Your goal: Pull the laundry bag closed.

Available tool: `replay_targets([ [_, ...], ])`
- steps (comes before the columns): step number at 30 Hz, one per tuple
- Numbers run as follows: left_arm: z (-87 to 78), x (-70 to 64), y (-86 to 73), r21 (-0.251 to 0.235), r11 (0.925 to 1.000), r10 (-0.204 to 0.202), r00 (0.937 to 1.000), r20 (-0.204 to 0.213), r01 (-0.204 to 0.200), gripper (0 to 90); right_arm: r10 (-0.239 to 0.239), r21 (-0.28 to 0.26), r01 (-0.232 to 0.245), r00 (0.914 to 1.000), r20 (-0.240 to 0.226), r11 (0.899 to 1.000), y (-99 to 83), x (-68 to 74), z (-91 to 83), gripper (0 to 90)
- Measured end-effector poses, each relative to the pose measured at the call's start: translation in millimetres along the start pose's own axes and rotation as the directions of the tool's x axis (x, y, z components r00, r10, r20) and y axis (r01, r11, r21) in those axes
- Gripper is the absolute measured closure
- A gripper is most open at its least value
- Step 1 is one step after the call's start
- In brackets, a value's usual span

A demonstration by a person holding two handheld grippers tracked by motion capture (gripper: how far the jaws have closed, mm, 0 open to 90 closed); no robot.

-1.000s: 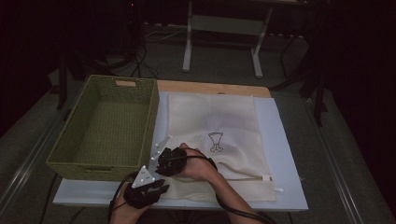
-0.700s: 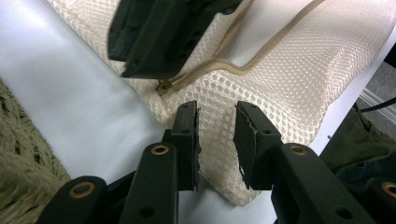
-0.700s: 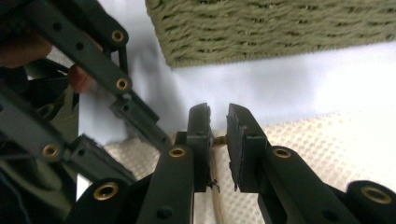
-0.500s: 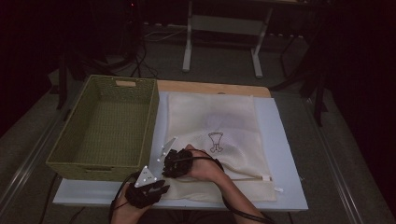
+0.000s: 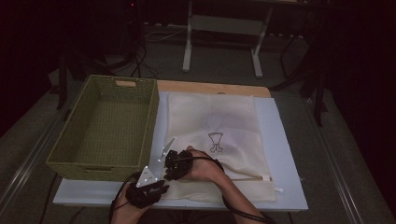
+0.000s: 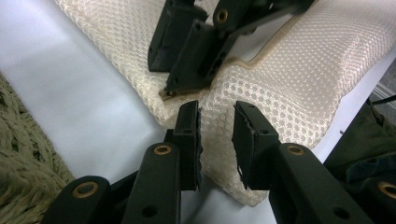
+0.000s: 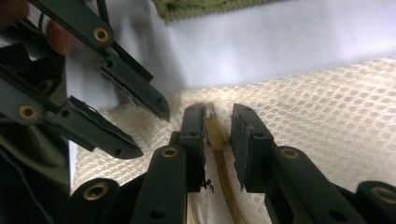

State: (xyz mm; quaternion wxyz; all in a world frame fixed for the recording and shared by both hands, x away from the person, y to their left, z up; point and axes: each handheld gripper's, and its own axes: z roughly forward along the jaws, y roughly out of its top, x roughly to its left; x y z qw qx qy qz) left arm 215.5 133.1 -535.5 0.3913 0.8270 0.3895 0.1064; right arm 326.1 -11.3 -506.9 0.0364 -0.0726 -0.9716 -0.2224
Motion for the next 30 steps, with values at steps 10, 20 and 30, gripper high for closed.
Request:
replay_targets([
  [10, -5.5, 2.0, -0.5, -0.012, 0.9997, -0.020, 0.9994, -0.030, 0.020, 68.5, -0.038, 0.023, 0.038, 0.9992, 0.013, 0.999, 4.1, 5.3, -3.9, 81.4],
  [20, -8.4, 5.8, -0.9, -0.018, 0.9985, -0.053, 0.9966, -0.062, 0.052, 58.7, -0.064, -0.018, 0.065, 0.9972, 0.037, 0.998, 2.9, 8.7, -14.7, 81.6],
  [30, -2.0, 8.7, 3.0, -0.009, 0.9953, -0.096, 0.9954, 0.000, 0.096, 58.4, -0.093, -0.055, 0.096, 0.9942, 0.053, 0.994, 0.3, 10.6, -25.2, 81.8],
])
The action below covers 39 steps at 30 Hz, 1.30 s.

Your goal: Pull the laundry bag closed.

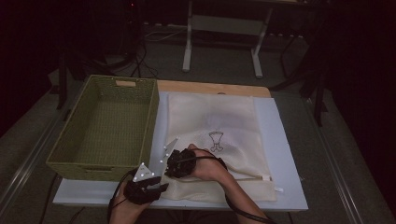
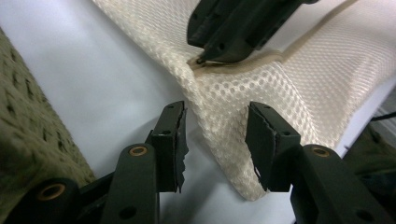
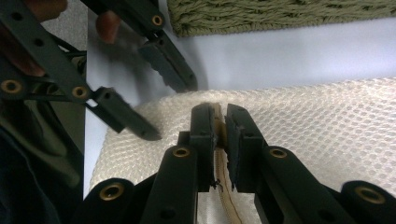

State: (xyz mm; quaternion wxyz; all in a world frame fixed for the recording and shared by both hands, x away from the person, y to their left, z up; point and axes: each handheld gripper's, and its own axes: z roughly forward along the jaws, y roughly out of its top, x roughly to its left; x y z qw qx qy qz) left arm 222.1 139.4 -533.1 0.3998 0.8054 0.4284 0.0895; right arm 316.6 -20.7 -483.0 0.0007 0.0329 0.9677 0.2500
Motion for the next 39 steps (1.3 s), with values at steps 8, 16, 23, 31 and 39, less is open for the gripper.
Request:
replay_targets([
  [8, -0.1, 0.0, -0.3, -0.001, 1.0000, -0.001, 1.0000, 0.009, 0.001, 57.1, -0.019, -0.027, 0.019, 0.9997, -0.017, 0.999, -1.9, 0.9, -3.7, 82.0],
  [16, -0.3, -1.6, 0.9, -0.002, 1.0000, -0.005, 0.9996, 0.028, 0.005, 62.9, -0.024, -0.042, 0.023, 0.9988, -0.042, 0.999, -3.5, 2.2, -5.5, 82.0],
  [23, 3.9, -5.0, 3.5, 0.032, 0.9994, 0.015, 0.9999, -0.004, -0.015, 84.0, -0.034, -0.038, 0.032, 0.9983, -0.047, 0.999, -7.4, 2.9, -4.1, 82.0],
  [31, 2.8, -7.1, 4.1, 0.056, 0.9983, 0.015, 0.9992, -0.038, -0.013, 89.1, -0.026, -0.019, 0.026, 0.9987, -0.043, 0.999, -14.8, 2.0, 2.4, 82.2],
  [39, 1.0, -4.1, 2.6, 0.058, 0.9983, -0.004, 0.9980, -0.063, 0.008, 89.5, -0.036, -0.003, 0.036, 0.9986, -0.038, 0.999, -23.0, 2.5, 4.1, 82.6],
])
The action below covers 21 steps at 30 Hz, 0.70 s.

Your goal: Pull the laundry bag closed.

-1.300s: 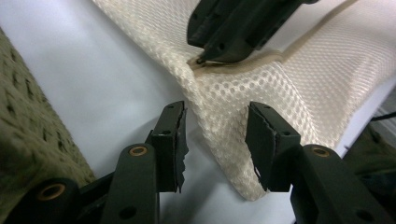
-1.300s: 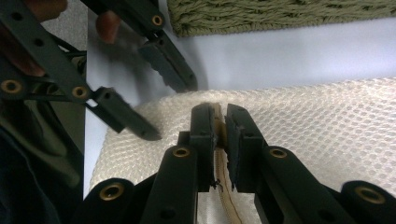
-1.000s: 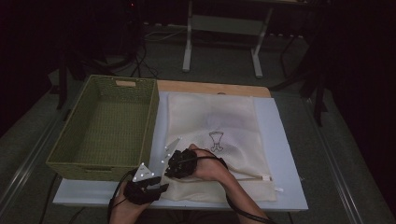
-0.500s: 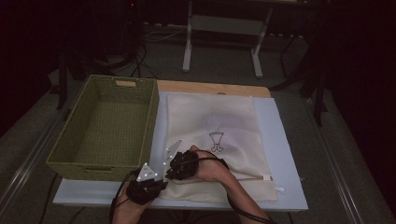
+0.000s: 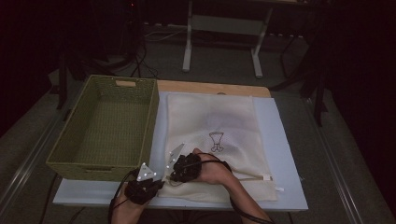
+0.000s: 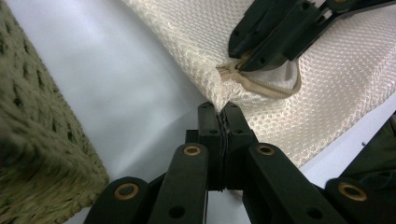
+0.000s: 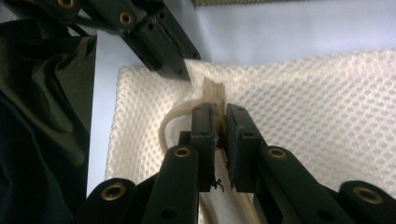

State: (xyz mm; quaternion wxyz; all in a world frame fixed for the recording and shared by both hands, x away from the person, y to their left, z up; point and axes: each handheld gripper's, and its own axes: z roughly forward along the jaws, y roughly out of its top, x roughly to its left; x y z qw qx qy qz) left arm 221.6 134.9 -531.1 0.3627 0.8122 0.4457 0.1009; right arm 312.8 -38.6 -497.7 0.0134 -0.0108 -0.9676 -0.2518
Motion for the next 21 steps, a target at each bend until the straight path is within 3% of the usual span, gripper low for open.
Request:
replay_targets([
  [4, 0.5, -0.4, 0.3, -0.001, 1.0000, -0.004, 1.0000, 0.002, 0.004, 89.3, 0.001, -0.007, -0.001, 1.0000, 0.000, 1.000, -2.3, 0.5, -2.0, 82.6],
  [7, 0.7, -2.0, -0.2, -0.008, 0.9997, 0.024, 0.9997, -0.002, -0.024, 87.4, -0.003, -0.006, 0.003, 1.0000, 0.001, 1.000, -1.1, 1.0, -3.3, 82.6],
  [15, -3.4, -2.4, 2.3, -0.045, 0.9977, 0.050, 0.9987, 0.007, -0.050, 66.3, -0.026, -0.021, 0.026, 0.9996, -0.007, 0.999, 1.6, 2.4, -9.5, 82.5],
  [18, -1.4, -3.3, 4.1, -0.045, 0.9977, 0.051, 0.9985, 0.021, -0.050, 65.1, -0.033, -0.026, 0.032, 0.9993, -0.016, 0.999, 2.1, 3.1, -9.0, 82.5],
  [21, 2.2, -6.5, 6.8, -0.031, 0.9972, 0.069, 0.9976, 0.006, -0.069, 67.5, -0.040, -0.027, 0.040, 0.9990, -0.021, 0.999, 3.3, 3.8, -8.8, 82.5],
])
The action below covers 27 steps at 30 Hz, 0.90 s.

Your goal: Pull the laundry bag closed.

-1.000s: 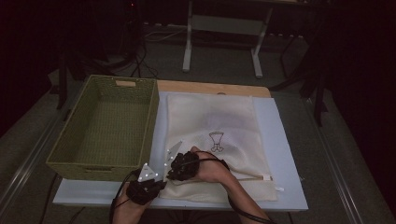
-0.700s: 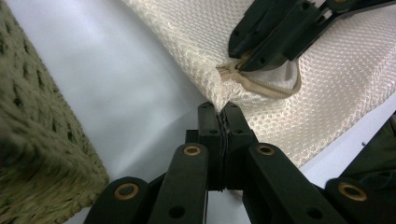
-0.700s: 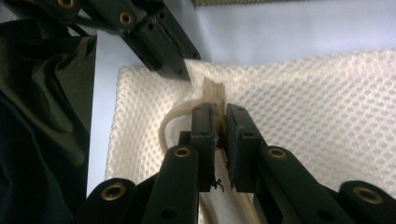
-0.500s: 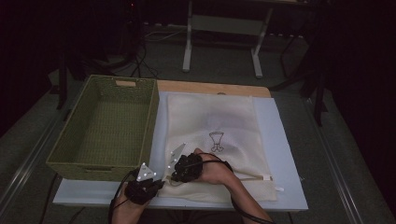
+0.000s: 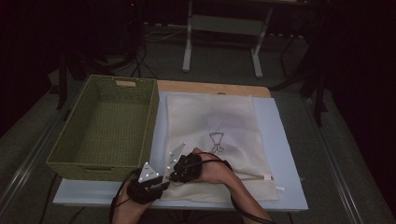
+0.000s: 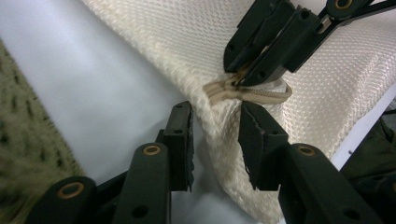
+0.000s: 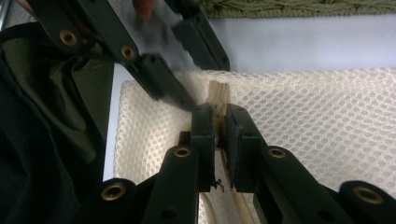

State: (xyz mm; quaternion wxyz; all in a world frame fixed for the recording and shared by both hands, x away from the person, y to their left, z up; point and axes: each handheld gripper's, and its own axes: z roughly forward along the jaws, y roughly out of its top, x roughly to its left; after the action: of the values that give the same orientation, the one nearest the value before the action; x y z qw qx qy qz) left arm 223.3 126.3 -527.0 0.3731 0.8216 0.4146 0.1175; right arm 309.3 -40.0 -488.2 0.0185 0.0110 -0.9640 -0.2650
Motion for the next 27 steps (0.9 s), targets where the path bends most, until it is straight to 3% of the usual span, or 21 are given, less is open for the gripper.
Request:
replay_targets([
  [4, 2.1, 0.1, 1.1, 0.010, 0.9999, -0.001, 0.9999, -0.011, 0.001, 84.0, 0.002, -0.002, -0.002, 1.0000, 0.002, 1.000, -1.3, -1.4, -1.4, 82.5],
  [6, 3.0, -3.5, 2.8, 0.020, 0.9997, 0.015, 0.9993, -0.035, -0.014, 86.6, 0.002, 0.000, -0.002, 1.0000, 0.006, 1.000, -2.4, -1.5, -1.1, 82.6],
  [9, 3.2, -4.8, 4.1, 0.021, 0.9998, 0.000, 0.9989, -0.047, 0.001, 87.8, 0.001, 0.016, -0.002, 0.9998, 0.021, 1.000, -4.8, -2.0, 1.8, 82.7],
  [13, 1.8, -2.6, 4.1, 0.006, 0.9996, -0.026, 0.9990, -0.036, 0.026, 88.2, 0.006, -0.003, -0.005, 0.9995, 0.030, 1.000, -10.7, -1.4, 2.2, 82.8],
  [21, -0.7, -1.6, 2.7, -0.004, 0.9992, -0.041, 0.9984, -0.039, 0.040, 88.1, -0.011, 0.009, 0.011, 0.9982, 0.059, 1.000, -10.3, 4.0, 1.7, 83.2],
  [27, -0.2, -1.1, 1.4, 0.003, 0.9986, -0.053, 0.9980, -0.035, 0.053, 88.1, -0.011, 0.019, 0.010, 0.9985, 0.053, 1.000, -12.2, 3.6, 3.3, 83.3],
])
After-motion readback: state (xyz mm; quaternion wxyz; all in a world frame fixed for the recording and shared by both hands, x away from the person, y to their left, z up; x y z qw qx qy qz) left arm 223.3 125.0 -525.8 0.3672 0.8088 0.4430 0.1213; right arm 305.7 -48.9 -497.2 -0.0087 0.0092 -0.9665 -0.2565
